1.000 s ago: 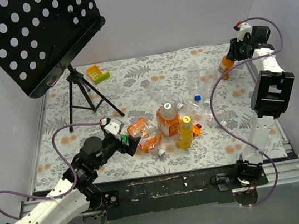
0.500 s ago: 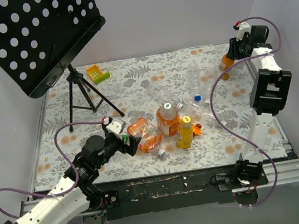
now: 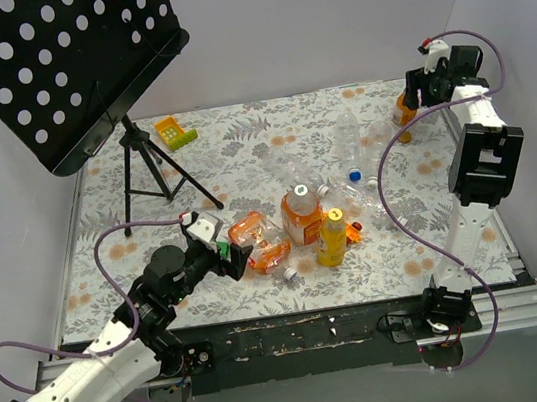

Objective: Unscrew the bottle caps
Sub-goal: Place the plastic bottle at the corner of the board, then pick up the plastic bottle at the center of the board.

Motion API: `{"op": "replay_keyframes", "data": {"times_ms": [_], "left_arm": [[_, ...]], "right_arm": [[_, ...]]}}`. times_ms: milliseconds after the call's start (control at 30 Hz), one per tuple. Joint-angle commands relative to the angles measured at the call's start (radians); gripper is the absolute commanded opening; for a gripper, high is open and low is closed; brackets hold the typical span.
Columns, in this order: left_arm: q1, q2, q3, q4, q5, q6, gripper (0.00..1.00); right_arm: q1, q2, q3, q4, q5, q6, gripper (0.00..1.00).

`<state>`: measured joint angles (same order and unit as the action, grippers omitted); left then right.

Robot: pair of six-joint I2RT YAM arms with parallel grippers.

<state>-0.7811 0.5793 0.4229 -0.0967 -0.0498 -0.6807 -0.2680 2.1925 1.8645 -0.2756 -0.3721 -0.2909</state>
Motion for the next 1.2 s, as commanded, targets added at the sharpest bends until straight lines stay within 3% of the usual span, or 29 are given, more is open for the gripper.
{"op": "replay_keyframes", "data": {"times_ms": [0,233,667,1167], "left_arm": [[0.003,-0.048,0.005,0.02,-0.002,-0.023,0.98],[0.002,-0.061,0.065,-0.014,0.013,-0.092,0.98],[0.002,-0.058,0.129,-0.179,0.034,-0.37,0.98],[0.003,-0.001,0.186,-0.244,0.044,-0.404,0.98]], "right_arm": [[0.0,-0.112,0.004,0.015,0.006,-0.008,0.8],[-0.002,-0.252,-0.08,-0.005,-0.019,-0.043,0.82],[-0.002,-0.753,-0.511,-0.036,-0.22,-0.132,0.83],[-0.002,-1.212,-0.84,-0.247,-0.582,-0.306,0.84]]}}
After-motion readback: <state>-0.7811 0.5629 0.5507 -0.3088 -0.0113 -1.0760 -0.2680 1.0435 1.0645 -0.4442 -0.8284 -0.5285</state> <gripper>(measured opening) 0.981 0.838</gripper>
